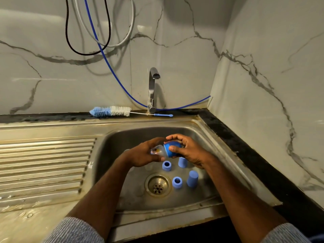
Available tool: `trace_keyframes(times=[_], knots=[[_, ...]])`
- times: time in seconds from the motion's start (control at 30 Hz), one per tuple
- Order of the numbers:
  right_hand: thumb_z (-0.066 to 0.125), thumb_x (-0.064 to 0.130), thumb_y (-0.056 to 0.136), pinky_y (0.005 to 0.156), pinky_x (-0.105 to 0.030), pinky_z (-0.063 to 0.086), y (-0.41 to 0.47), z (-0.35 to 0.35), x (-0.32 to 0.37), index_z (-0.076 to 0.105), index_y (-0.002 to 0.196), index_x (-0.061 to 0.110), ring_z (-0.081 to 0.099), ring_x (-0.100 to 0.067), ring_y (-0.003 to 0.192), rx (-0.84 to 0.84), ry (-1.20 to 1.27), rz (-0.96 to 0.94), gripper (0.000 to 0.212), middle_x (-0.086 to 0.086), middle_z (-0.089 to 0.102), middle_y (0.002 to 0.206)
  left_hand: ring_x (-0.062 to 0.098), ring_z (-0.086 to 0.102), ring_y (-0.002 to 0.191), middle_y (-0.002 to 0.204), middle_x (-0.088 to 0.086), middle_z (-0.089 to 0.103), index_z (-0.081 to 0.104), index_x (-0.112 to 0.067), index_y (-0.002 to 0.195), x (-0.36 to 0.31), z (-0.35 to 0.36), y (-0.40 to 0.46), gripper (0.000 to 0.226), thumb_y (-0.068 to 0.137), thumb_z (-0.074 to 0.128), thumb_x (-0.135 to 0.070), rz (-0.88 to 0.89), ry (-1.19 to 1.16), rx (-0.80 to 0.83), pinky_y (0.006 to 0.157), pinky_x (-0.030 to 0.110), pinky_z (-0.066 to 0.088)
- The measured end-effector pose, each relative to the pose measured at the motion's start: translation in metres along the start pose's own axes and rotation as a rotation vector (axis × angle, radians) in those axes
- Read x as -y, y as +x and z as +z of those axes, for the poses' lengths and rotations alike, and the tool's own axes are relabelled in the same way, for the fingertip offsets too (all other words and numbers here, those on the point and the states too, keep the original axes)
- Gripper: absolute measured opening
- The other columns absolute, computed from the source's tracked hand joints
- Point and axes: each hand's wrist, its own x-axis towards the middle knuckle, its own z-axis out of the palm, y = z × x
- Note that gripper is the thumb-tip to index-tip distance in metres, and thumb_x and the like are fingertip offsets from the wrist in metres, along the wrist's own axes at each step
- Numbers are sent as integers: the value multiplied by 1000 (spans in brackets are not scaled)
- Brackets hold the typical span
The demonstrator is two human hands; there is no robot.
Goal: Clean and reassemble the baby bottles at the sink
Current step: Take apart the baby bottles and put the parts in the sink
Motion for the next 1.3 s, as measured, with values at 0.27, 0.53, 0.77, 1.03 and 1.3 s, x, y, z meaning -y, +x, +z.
trace_keyframes(times=[0.27,0.53,0.77,1.03,1.3], knots=[[76,-9,79,93,-23,54,-9,-13,10,57,128,8,64,-12,119,-80,-54,-93,56,-2,67,127,13,54,121,134,-5,53,43,-25,146,18,-7,-12,70,86,78,-30,-202,-154,-106,88,21,52],[83,12,81,69,-37,63,-9,-16,3,66,112,17,75,-28,87,-257,6,140,36,-8,69,111,21,64,104,111,2,65,60,-16,122,24,-2,-6,51,79,85,-27,-191,-35,-318,94,41,55],[77,6,83,65,-21,57,-18,-23,-8,73,105,25,68,-16,92,-82,-430,275,29,-3,67,109,23,55,115,122,3,60,59,-24,129,23,6,1,66,72,89,-37,-215,70,-409,97,41,50],[91,32,56,85,-39,58,-21,9,-22,66,85,37,66,-20,90,356,-1216,480,39,3,69,101,19,64,100,109,0,66,63,-17,122,6,26,8,61,70,92,-27,-125,11,-290,88,39,56],[75,47,68,103,-46,45,-22,20,-27,69,109,31,59,-27,113,464,-1326,683,44,-1,64,126,21,63,101,111,3,65,62,-16,123,8,23,5,61,71,92,-24,-131,-5,-283,93,42,55]])
